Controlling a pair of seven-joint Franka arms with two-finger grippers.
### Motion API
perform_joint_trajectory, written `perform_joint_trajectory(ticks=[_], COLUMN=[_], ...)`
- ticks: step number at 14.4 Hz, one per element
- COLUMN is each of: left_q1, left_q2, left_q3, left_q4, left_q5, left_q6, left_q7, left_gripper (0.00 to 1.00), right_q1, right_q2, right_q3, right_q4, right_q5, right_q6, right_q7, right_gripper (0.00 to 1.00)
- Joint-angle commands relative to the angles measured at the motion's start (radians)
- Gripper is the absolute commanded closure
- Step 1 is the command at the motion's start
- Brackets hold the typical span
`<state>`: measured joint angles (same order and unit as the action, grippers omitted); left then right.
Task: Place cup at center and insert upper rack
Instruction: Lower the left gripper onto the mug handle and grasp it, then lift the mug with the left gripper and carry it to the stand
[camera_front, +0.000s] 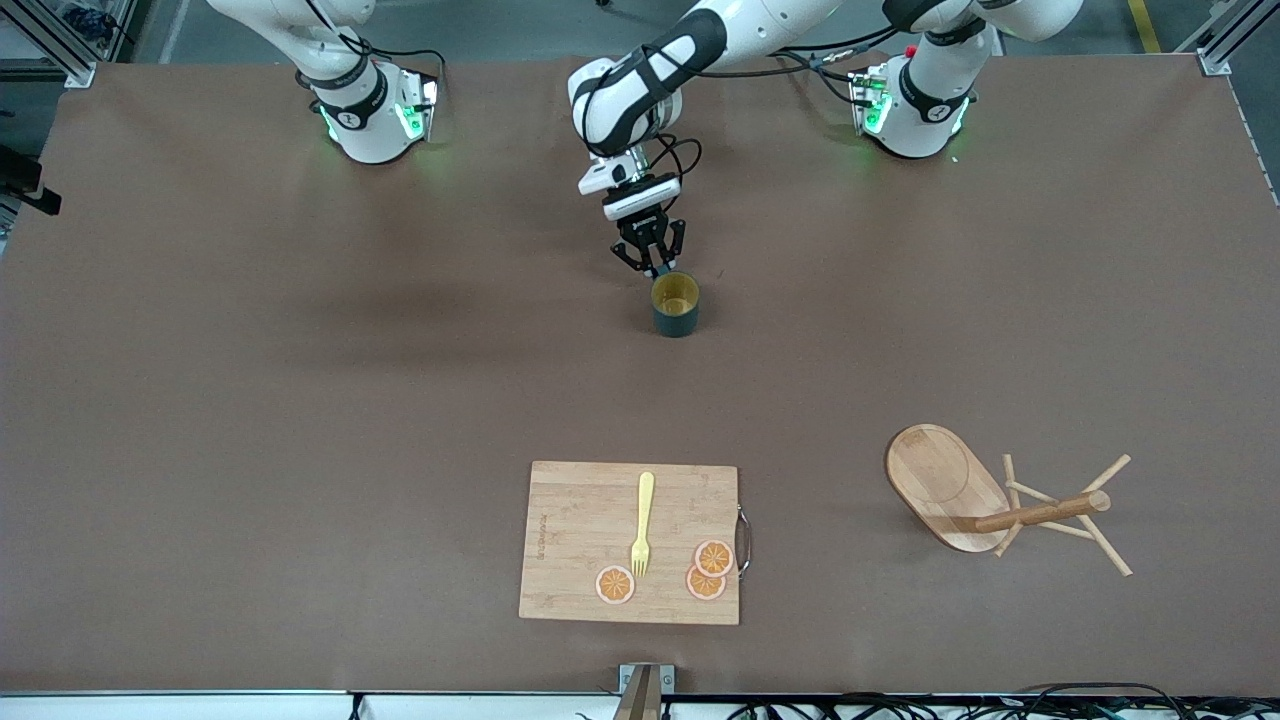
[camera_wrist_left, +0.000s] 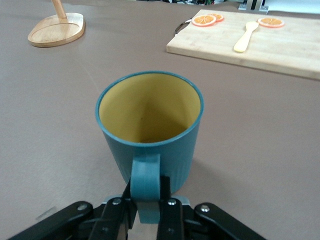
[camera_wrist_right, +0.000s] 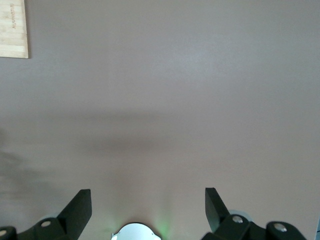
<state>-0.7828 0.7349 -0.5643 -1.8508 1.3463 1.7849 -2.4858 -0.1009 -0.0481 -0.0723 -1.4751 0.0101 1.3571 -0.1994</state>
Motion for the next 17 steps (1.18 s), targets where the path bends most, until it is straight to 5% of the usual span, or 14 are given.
perform_joint_trajectory(ticks=[1,8,13,17], left_q1=[0.019,0.175,0.384,0.560], left_q2=[-0.032,-0.139,-0.293,-0.310], left_q3=[0.000,-0.022,-0.025,-0.023], left_q4=[0.080,0.330,0.373,0.449], left_q5=[-0.071,-0.413,-0.692,-0.893], left_q6=[-0.016,-0.002,0.036,0.044], left_q7=[0.010,0.163,0.492,0.717], left_gripper=[1.00,1.00,1.00,1.00], right_q1=[0.030,0.104,0.102,0.115], right_q2=[-0.042,-0.047,-0.047,-0.050], right_q3=[0.017,0.022,0.019,0.016], right_q4=[-0.037,-0.037,-0.037,-0.040], right_q5=[0.007,-0.007,-0.013,-0.013], right_q6=[-0.004,-0.001,0.002,-0.007], right_q7=[0.076,0.086,0.084,0.086], right_gripper=[0.00,0.00,0.00,0.00])
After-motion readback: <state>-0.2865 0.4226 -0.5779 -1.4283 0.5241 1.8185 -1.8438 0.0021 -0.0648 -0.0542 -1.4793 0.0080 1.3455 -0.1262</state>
